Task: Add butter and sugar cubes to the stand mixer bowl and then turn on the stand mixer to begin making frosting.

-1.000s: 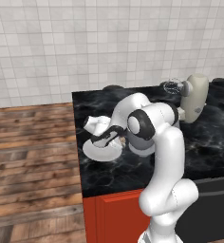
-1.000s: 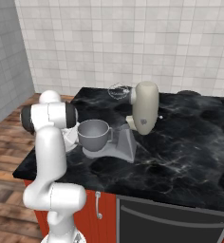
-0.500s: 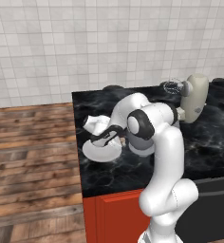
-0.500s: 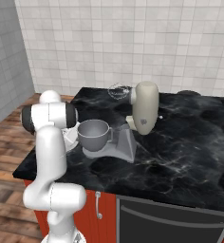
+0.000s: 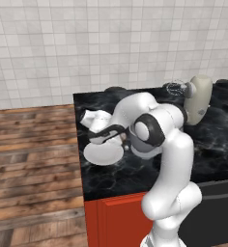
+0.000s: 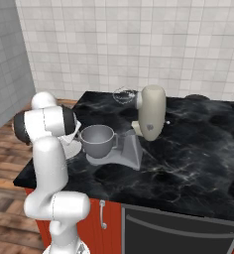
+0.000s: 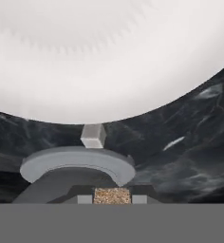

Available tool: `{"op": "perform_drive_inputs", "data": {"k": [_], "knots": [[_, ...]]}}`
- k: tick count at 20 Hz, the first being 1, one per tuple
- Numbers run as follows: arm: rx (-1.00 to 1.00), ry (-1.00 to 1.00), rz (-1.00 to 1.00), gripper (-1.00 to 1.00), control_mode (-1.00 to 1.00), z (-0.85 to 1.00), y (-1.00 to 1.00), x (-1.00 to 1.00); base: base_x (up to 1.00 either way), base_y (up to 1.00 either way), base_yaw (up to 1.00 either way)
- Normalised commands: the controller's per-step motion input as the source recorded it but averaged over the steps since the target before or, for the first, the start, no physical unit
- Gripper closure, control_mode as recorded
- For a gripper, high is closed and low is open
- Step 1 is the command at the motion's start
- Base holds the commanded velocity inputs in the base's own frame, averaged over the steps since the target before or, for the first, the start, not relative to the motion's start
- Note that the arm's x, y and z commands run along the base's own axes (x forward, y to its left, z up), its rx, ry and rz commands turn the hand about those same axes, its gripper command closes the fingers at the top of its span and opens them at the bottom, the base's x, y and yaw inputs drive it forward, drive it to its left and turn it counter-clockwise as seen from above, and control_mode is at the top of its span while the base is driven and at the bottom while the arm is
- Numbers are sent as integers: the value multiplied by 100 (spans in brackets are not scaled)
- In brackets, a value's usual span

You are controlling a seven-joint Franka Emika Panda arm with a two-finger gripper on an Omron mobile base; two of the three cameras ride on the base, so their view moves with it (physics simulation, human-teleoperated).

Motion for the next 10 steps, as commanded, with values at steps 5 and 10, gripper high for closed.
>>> {"op": "perform_drive_inputs", "data": {"k": [5,10], "knots": [[0,-2,0,100,-100,72,32,-27,0,0,0],[0,-1,0,100,-100,59,17,-31,0,0,0]]}}
